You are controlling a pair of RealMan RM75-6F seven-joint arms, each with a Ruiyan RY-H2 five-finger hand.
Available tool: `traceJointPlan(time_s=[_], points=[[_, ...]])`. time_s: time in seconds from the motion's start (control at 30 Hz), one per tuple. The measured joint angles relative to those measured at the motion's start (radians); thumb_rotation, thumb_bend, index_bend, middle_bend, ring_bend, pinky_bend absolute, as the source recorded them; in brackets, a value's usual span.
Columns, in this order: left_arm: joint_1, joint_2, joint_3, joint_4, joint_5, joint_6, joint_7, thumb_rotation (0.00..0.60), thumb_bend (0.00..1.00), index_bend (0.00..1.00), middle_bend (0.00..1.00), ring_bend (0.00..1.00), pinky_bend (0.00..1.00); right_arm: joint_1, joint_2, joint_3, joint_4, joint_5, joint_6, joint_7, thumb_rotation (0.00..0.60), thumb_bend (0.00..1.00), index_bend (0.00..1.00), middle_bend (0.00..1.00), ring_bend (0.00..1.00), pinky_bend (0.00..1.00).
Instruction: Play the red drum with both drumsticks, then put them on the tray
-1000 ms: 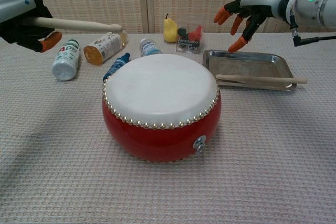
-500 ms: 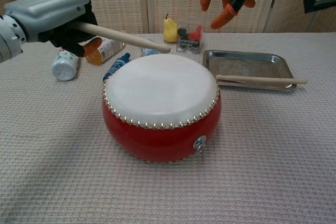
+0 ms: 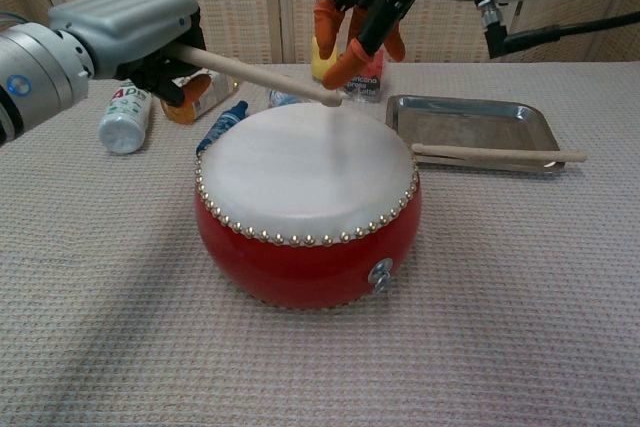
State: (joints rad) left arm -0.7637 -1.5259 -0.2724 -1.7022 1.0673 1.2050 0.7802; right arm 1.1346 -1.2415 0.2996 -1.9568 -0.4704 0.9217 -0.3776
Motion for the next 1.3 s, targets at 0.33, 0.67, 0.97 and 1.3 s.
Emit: traceJointPlan(time_s=[0.33, 0.67, 0.97, 1.3], points=[[-0.024, -0.022, 0.0, -0.032, -0.04, 0.027, 0.051, 0.6, 0.49, 0.98, 1.0, 1.0, 1.0, 0.052, -0.08, -0.009, 0.045, 0.039, 0.029, -0.033, 0.539, 0.0, 0.52, 0.32, 0.22, 0.51], [-0.05, -0.049, 0.006, -0.02, -0.072, 0.038, 0.084, 0.6, 0.49, 0.98, 1.0, 1.0, 1.0, 0.101, -0.152, -0.003, 0.11, 0.081, 0.035, -0.055, 0.538, 0.12, 0.56, 0.32, 0.22, 0.51], [-0.06, -0.057, 0.019, -0.016, -0.065, 0.051, 0.089, 0.6, 0.49, 0.97, 1.0, 1.0, 1.0, 0.136, -0.19, 0.002, 0.135, 0.115, 0.06, -0.093, 0.539, 0.19, 0.59, 0.32, 0.25, 0.51], [-0.066, -0.059, 0.04, -0.009, -0.042, 0.062, 0.107, 0.6, 0.49, 0.97, 1.0, 1.0, 1.0, 0.151, -0.222, 0.009, 0.158, 0.126, 0.079, -0.114, 0.536, 0.33, 0.64, 0.32, 0.28, 0.51]])
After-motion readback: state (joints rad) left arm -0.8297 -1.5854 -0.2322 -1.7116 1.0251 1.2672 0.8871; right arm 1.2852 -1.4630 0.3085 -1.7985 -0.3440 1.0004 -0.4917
